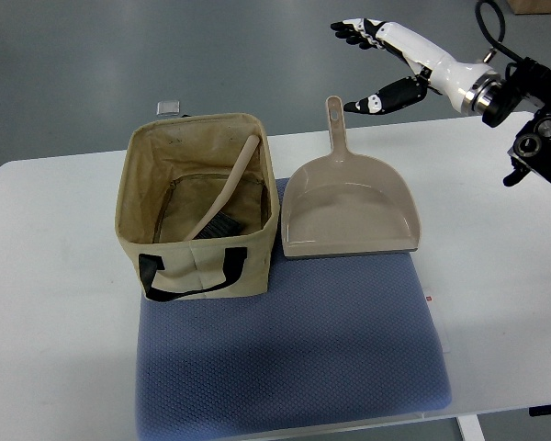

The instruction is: Put pink broom in yellow bag with right hand

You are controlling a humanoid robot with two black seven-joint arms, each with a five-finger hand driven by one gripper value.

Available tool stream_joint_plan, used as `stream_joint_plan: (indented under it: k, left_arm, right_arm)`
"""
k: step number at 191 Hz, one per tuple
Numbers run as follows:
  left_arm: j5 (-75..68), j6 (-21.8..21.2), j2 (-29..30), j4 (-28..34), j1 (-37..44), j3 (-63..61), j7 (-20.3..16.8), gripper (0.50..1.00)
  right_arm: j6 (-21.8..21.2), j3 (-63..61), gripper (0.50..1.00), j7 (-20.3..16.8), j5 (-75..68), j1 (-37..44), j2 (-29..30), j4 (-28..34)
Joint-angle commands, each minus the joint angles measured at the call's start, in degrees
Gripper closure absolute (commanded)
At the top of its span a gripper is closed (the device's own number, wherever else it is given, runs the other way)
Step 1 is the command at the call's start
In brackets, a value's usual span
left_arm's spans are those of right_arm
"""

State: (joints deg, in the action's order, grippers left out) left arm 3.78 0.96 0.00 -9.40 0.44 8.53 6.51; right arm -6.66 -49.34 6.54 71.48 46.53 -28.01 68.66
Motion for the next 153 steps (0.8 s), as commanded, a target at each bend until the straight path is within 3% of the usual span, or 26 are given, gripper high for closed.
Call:
stream_joint_plan:
  k: [1,49,110,153]
  left_arm:
    - [0.0,0.0,0.0,0.0,0.0,0.0,0.0,0.500]
    - [0.0,0.0,0.0,0.0,0.0,0.0,0.0,0.500]
    - [0.0,0.0,0.0,0.0,0.0,0.0,0.0,0.500]
    - [0.0,0.0,0.0,0.0,0.0,0.0,0.0,0.500]
  right_arm:
    - [0.4,-2.9,0.611,0.0,-8.0,-2.4,0.1,-2.7]
    - [1.3,-8.9,0.611,0.0,-20.7,-7.9,2.8,-7.1]
    - [1.3,-19.7,0.607,0.0,-21.6,-17.0,11.3,-8.3]
    - [1.1,-24.8,0.572,0.0,-21.7,-20.2,16.1,-8.3]
